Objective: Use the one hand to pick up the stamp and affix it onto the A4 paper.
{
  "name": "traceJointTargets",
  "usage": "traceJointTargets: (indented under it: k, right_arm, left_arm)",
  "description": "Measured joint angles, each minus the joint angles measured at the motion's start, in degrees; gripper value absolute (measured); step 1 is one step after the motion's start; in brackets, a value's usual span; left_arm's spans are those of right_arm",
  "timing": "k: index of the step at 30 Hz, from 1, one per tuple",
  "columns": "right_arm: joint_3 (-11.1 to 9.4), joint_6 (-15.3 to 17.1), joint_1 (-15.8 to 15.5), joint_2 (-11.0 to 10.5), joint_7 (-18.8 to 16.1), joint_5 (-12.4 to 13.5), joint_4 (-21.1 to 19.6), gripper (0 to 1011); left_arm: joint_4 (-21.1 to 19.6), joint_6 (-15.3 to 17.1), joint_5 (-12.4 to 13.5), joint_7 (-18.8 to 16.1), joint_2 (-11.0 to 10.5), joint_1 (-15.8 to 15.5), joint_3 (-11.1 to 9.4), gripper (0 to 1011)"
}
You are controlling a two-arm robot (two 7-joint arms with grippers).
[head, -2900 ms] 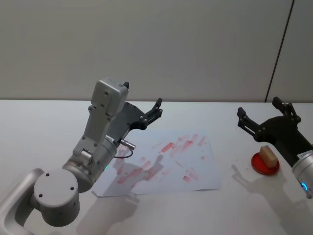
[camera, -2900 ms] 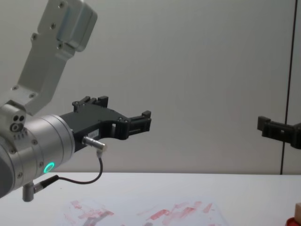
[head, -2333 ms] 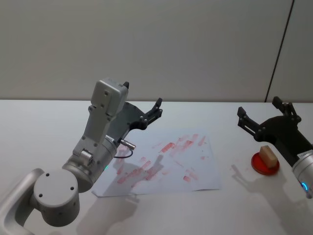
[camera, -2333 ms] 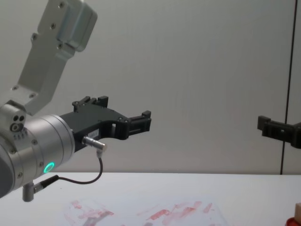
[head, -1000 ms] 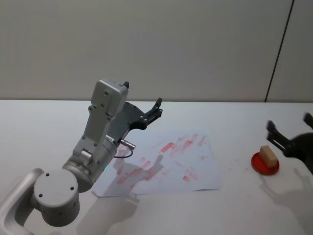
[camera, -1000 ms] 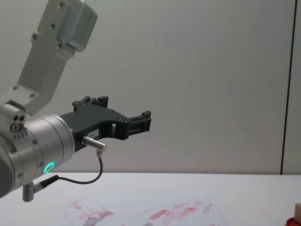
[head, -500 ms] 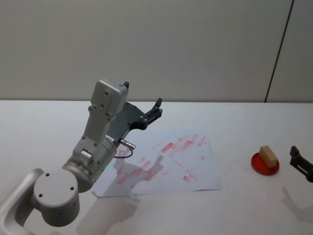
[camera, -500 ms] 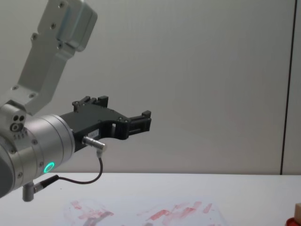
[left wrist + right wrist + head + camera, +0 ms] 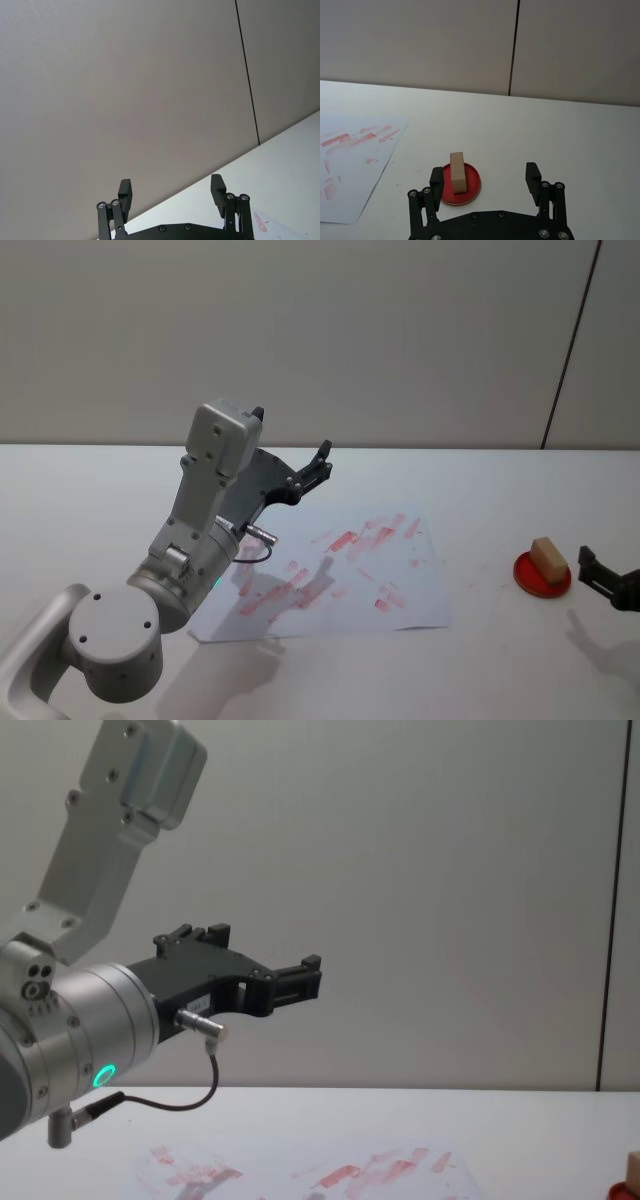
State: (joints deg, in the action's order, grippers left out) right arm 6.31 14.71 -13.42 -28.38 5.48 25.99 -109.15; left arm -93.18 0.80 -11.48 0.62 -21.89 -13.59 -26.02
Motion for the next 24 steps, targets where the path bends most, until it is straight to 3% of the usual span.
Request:
traceJointTargets:
  k: [10, 24]
  right_arm:
    - [1.5, 5.6, 5.7, 2.6, -3.0, -2.0, 4.6, 1001]
    - [3.4, 10.9, 12.2, 5.5, -7.1, -5.7, 10.7, 1001]
  left_arm:
    - [0.0, 0.0, 0.0, 0.0, 0.0, 0.0, 0.0, 1003]
    - [0.0, 0.0, 0.0, 0.0, 0.0, 0.0, 0.0, 1002]
